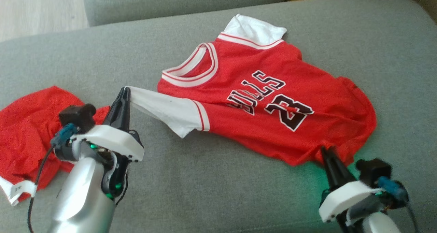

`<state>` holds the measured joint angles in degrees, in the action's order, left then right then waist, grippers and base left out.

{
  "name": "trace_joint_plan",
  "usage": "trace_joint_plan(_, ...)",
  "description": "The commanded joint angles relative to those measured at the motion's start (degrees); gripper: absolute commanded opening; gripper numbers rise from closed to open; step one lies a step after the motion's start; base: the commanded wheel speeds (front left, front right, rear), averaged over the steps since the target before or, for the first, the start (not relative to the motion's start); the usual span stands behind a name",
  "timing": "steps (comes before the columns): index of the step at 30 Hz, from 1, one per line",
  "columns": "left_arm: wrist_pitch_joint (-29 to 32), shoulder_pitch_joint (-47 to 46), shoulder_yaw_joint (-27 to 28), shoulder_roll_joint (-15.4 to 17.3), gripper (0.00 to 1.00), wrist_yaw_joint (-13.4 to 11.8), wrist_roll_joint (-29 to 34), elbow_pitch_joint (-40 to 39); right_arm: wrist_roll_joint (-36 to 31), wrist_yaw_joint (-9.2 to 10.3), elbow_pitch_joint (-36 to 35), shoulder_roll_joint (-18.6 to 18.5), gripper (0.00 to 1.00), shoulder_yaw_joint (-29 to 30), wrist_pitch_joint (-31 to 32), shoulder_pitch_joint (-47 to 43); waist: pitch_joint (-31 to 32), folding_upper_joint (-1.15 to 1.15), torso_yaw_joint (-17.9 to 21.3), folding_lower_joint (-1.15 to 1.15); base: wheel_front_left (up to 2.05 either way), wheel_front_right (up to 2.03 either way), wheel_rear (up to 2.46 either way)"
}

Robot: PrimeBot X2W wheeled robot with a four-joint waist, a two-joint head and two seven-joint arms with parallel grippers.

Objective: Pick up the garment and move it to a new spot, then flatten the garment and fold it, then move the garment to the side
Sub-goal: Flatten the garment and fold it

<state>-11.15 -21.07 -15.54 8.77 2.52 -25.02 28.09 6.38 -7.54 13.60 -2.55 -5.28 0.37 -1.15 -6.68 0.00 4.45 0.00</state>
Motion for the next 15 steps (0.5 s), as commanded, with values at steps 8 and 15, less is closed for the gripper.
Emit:
trace_joint_plan(8,-0.66,-0.99,5.32,0.89,0.00,-0.20,-4.77,-7.60,4.34,0.05,-9.07,-0.33,0.00,2.30,1.62,7.40,3.49,0.00,0.21,0.00,0.00,0.00,0.00)
trace_joint_plan(15,2.24,-4.36,9.76,-0.16,0.00,-1.11,-11.27,-18.56,6.16,0.05,-14.19,-4.77,0.00,3.59,4.27,18.31,6.46,0.00,-0.68,0.00,0.00,0.00,0.00)
